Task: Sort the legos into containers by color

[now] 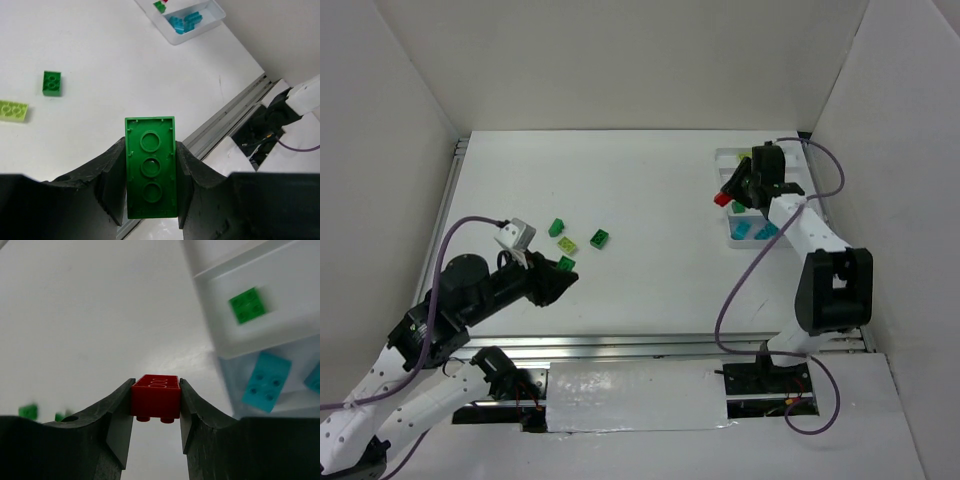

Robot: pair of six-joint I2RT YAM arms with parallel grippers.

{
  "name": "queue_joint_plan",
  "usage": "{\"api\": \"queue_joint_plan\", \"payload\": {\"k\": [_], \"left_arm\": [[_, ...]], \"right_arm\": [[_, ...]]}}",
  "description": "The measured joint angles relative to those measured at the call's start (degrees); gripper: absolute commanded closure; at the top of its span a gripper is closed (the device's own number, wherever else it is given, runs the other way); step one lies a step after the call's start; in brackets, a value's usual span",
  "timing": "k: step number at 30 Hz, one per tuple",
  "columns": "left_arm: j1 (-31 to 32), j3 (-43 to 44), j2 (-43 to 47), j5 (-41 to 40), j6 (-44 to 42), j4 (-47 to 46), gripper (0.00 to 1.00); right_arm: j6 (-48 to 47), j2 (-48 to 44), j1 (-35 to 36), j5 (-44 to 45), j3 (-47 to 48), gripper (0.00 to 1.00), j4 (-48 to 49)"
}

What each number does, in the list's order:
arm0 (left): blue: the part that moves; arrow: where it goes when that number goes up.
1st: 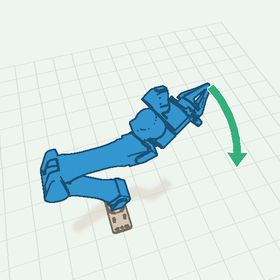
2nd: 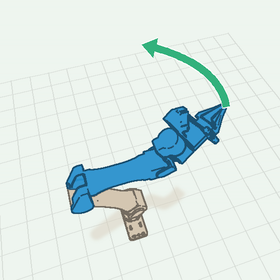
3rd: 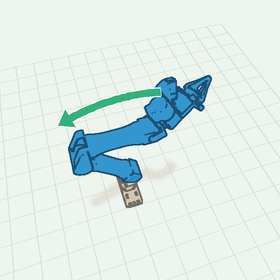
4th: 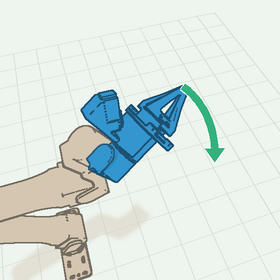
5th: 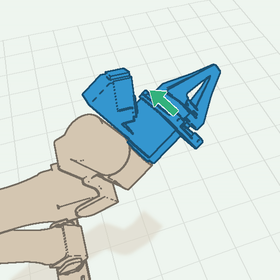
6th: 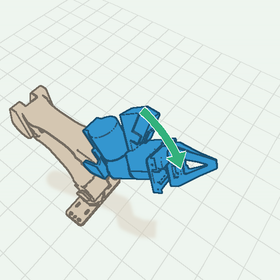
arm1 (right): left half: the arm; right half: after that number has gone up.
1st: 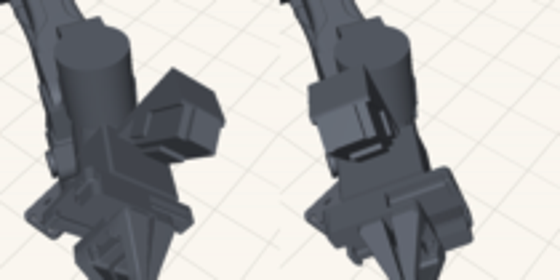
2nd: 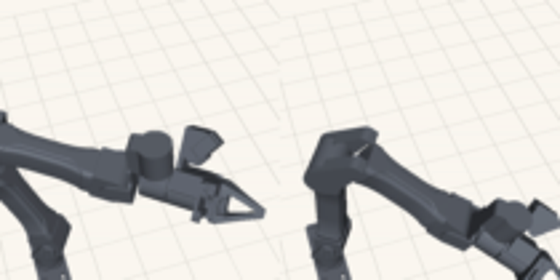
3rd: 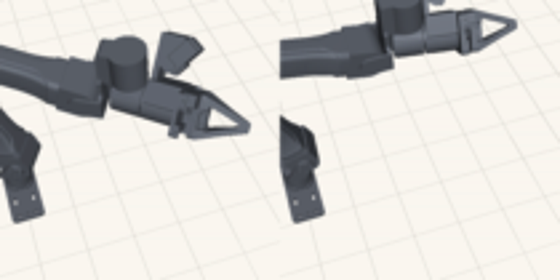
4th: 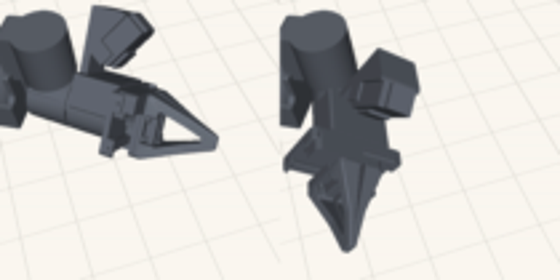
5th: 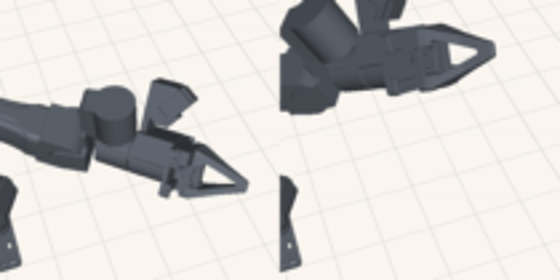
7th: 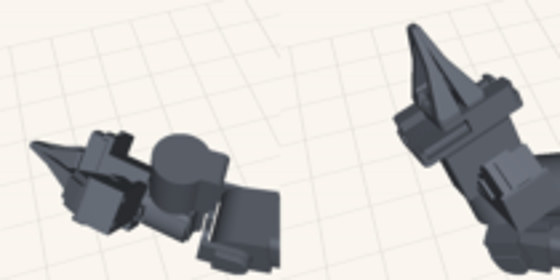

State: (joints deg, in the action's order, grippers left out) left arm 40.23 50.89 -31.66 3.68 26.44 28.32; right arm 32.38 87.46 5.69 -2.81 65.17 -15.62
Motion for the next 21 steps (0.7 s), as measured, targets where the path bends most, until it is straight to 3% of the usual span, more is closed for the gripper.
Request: {"api": "queue_joint_plan", "payload": {"k": [5,11,15,21], "left_arm": [[0.02,-3.48,6.84,-1.29,-1.29,3.61,1.00],[0.02,-3.67,8.52,-0.02,-2.64,3.30,1.00],[0.02,-3.82,7.43,1.49,-3.39,3.28,1.00],[0.02,-4.15,6.64,3.15,-3.96,3.17,1.00]], "right_arm": [[1.73,11.72,-4.68,7.87,13.20,1.00,-1.70],[2.73,22.80,-8.37,11.21,27.21,0.99,-2.75],[3.80,29.53,-9.86,8.85,32.92,0.98,-2.64],[7.82,35.01,-10.84,-0.09,32.74,0.94,0.04]]}}
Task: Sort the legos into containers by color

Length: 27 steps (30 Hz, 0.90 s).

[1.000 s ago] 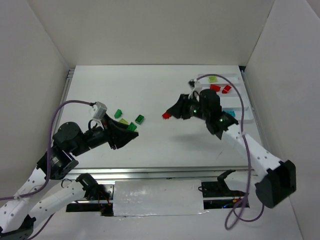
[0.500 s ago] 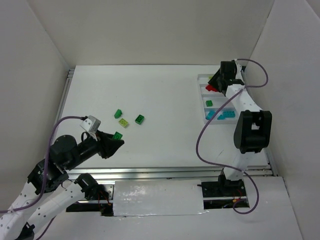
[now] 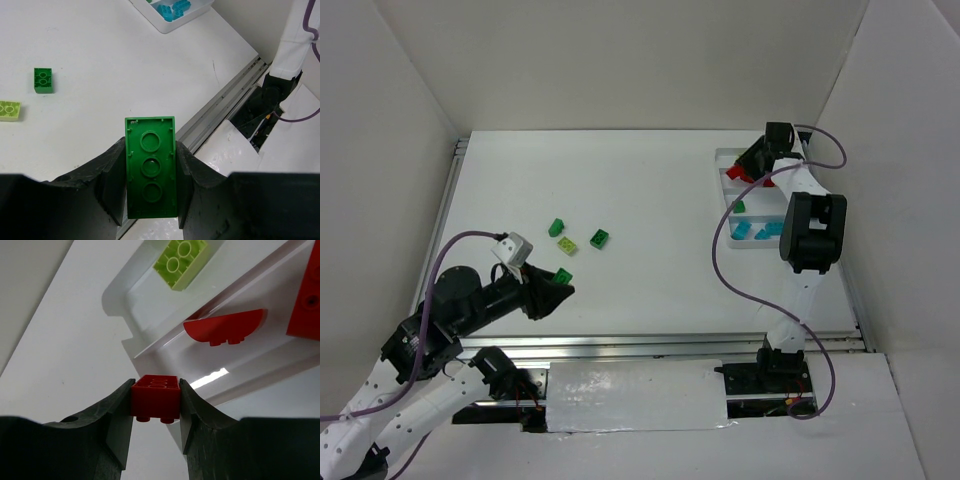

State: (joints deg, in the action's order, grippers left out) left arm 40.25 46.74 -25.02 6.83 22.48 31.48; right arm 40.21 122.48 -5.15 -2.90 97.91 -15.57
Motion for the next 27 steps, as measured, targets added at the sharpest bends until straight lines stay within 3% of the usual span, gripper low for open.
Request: {"api": "queue_joint_plan", "payload": {"k": [6,10,18,19,20,27], "left_arm": [[0.00,-0.02,0.00,0.96,-0.04,-0.17,1.00],[0.00,-0.02,-0.02,1.14,-0.07,-0.17,1.00],[0.00,-0.02,-0.28,1.14,-0.07,-0.15,1.00],[0.00,-0.02,-0.28,1.14,-0.07,-0.17,1.00],[0.00,-0.02,-0.28,1.14,-0.07,-0.15,0.99],[0.00,-0.02,-0.28,1.14,-0.04,-0.17,0.99]], "right_arm": [[1.92,1.01,-0.13,-3.17,-0.11,0.90,1.16],[1.99,1.27,-0.33,-4.61,0.04,0.68,2.34],[1.97,4.24,-0.66,-6.58,1.22,0.41,1.99],[1.92,4.42,-0.72,-6.62,1.22,0.34,1.77],[2.05,4.46,-0.76,-6.67,1.22,0.08,1.40],[1.92,3.78,-0.90,-5.79,1.29,0.04,-0.37]]}}
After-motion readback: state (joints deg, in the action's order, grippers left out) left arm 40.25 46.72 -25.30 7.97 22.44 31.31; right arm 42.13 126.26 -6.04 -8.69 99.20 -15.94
